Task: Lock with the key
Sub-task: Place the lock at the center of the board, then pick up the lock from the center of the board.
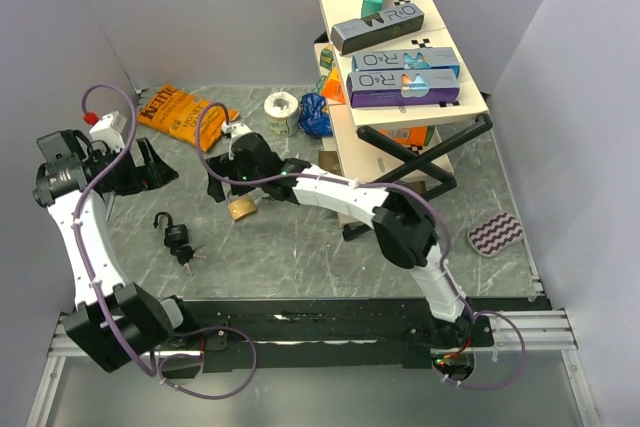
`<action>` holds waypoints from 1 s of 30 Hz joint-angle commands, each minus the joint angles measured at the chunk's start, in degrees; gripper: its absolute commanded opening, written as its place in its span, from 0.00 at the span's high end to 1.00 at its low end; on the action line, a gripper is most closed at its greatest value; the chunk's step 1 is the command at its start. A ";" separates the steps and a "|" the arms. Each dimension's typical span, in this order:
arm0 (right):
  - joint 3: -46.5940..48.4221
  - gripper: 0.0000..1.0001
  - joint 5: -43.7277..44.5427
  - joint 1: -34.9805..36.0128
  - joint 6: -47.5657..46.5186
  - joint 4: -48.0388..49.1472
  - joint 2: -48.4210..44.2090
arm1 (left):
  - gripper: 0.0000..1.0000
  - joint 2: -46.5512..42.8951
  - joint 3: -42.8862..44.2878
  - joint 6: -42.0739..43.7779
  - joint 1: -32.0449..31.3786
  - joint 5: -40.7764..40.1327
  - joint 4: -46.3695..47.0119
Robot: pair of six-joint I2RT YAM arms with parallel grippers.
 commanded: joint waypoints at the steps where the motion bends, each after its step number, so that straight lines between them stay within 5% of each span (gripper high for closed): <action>1: -4.88 0.00 -7.23 0.07 -7.71 7.32 -9.61 | 0.04 2.88 3.21 16.83 2.78 0.55 -12.64; 5: -13.21 0.00 -7.95 0.94 -16.76 11.81 -14.71 | 0.04 4.73 1.64 25.53 4.63 -2.26 -16.89; 10: -21.93 0.00 -9.18 1.56 -26.68 19.72 -22.09 | 0.04 2.29 -2.58 25.64 4.54 -8.24 -14.26; 30: -28.01 0.00 -11.55 0.42 -30.14 12.80 -28.61 | 0.02 3.58 -19.73 20.98 1.03 -19.75 2.00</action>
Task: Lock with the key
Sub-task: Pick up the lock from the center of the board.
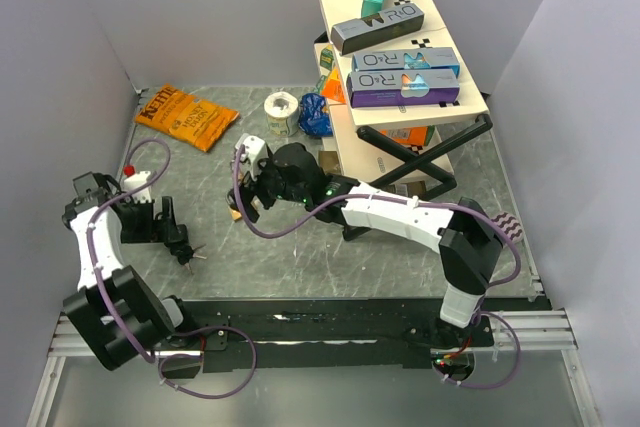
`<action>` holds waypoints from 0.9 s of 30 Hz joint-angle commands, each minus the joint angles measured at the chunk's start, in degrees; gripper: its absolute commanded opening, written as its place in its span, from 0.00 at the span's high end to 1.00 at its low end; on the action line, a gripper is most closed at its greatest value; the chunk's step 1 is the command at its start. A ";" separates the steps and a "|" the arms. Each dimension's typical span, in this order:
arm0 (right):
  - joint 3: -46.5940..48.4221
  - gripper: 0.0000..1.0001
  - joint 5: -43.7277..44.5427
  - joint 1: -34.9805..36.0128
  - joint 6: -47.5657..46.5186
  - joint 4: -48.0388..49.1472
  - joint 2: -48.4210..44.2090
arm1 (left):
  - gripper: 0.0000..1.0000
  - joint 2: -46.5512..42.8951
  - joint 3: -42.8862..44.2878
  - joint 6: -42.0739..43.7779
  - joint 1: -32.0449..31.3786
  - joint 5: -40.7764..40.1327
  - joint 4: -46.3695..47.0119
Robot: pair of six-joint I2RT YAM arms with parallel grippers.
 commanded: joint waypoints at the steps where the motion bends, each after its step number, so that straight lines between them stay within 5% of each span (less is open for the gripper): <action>1: 3.00 0.00 -3.33 -0.63 -1.41 -6.36 -1.12 | 0.02 3.76 -0.10 -2.90 -2.12 -2.86 7.44; 5: 8.46 0.00 -8.00 -1.16 -1.08 -14.13 2.75 | 0.02 6.23 -0.36 -6.08 -3.53 -5.15 12.02; 17: 3.90 0.00 -8.44 -3.35 3.41 -11.76 1.35 | 0.01 15.46 0.07 -9.16 -7.48 -8.32 15.28; 27: 3.55 0.00 -10.37 -5.02 4.12 -12.55 1.70 | 0.11 24.07 3.06 -12.59 -12.49 -12.27 17.66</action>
